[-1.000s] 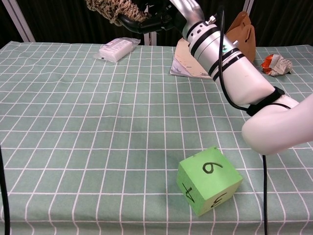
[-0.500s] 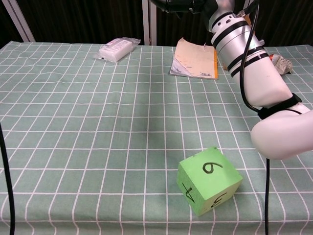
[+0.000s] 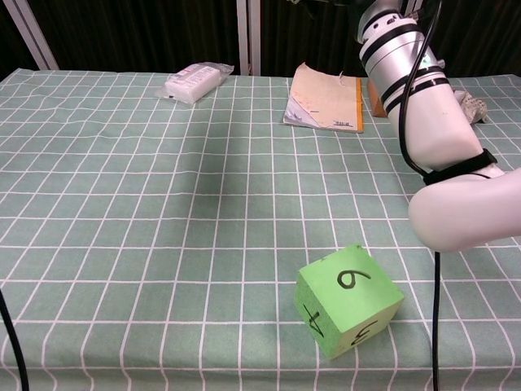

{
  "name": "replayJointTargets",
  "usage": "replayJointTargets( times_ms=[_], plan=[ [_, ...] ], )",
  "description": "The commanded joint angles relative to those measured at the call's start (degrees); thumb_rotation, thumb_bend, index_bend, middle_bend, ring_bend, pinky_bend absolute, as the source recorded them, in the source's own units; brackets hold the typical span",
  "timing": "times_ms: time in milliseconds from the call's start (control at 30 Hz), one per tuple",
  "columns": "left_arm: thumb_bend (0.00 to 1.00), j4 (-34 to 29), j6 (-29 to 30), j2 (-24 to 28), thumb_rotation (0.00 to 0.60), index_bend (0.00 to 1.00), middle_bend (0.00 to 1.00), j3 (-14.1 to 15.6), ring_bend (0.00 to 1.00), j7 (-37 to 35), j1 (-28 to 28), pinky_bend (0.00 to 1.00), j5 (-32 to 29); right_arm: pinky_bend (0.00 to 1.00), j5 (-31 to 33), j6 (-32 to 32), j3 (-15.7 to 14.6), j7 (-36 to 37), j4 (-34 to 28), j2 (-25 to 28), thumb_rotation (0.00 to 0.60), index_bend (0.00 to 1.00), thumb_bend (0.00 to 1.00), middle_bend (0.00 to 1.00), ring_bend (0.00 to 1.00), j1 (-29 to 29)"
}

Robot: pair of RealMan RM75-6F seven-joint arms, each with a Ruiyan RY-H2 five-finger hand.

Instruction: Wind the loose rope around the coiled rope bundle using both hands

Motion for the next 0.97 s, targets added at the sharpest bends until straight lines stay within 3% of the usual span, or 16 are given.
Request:
replayJointTargets(
  times_ms=[33, 167, 300, 400, 600, 800, 967],
  plan=[
    [0.55, -0.63, -5.77, 1.26, 0.600, 0.77, 0.60, 1.28, 0.55, -1.24, 1.94, 0.67, 0.69, 0.86, 0.42, 0.12, 0.81, 0.25, -0.54, 0.32, 0.600, 0.94, 0.62, 0.73, 0.68, 0.21],
    [0.52, 0.67, -18.34, 4.22, 0.600, 0.49, 0.50, 3.71, 0.48, -2.70, 3.55, 0.60, 1.35, 0.86, 1.10, 0.42, 1.77, 0.51, -1.44, 0.62, 0.600, 0.94, 0.62, 0.73, 0.68, -0.14],
    [0.51, 2.21, -23.16, 5.00, 0.600, 0.25, 0.45, 4.71, 0.43, -7.14, 5.17, 0.56, 5.18, 0.86, 1.58, 0.91, 2.65, 0.85, -2.54, 1.22, 0.600, 0.94, 0.62, 0.73, 0.68, -0.53],
    [0.49, 2.99, -23.74, 5.12, 0.600, 0.15, 0.40, 4.70, 0.38, -11.03, 6.99, 0.51, 8.91, 0.86, 1.71, 1.12, 3.05, 0.90, -3.45, 1.86, 0.600, 0.94, 0.62, 0.73, 0.68, -0.83],
    [0.37, 2.78, -18.83, 4.69, 0.600, 0.13, 0.30, 3.08, 0.28, -17.98, 12.89, 0.43, 19.18, 0.86, 1.48, 2.01, 3.40, 0.43, -5.43, 3.38, 0.600, 0.94, 0.62, 0.73, 0.68, -1.59],
    [0.33, 0.59, -5.76, 2.19, 0.600, 0.13, 0.23, 0.08, 0.21, -25.21, 22.72, 0.37, 36.13, 0.86, 1.32, 2.90, 3.80, -0.43, -7.45, 5.20, 0.600, 0.94, 0.62, 0.73, 0.68, -2.50],
    [0.33, 1.08, 4.78, -0.99, 0.600, 0.14, 0.22, 1.79, 0.20, -30.90, 31.03, 0.35, 50.91, 0.86, 1.47, 3.09, 4.07, -1.03, -9.02, 6.72, 0.600, 0.94, 0.62, 0.73, 0.68, -3.42]
  ],
)
